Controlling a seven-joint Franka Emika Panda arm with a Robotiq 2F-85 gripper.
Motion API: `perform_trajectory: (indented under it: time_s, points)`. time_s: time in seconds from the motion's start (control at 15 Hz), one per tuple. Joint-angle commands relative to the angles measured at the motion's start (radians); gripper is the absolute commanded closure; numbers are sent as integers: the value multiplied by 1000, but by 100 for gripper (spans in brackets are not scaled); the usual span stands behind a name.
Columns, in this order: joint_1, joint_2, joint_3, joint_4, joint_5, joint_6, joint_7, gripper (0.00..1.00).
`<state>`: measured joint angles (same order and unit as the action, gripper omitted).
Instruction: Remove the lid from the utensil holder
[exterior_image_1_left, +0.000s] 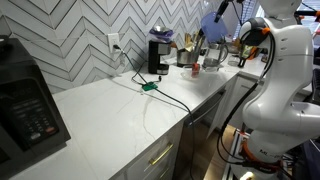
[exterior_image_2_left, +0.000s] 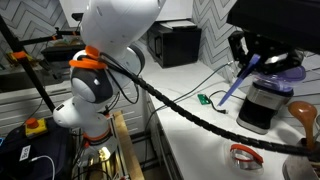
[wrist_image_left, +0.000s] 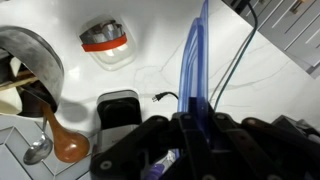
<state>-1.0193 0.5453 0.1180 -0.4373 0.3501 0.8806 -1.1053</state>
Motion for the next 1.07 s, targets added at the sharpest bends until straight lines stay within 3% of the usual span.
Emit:
perform_trajectory:
  time_s: [0.0,0.53,0.67,1.0]
  points:
    - [3,-30,23,-9,100,-51,97,98]
    - [41,-39,16,-2,104,-26,92,93]
    - [146,-62,10,-2,6,-54,-6,98]
    - [424,-118,1,-7,-113,-58,-30,98]
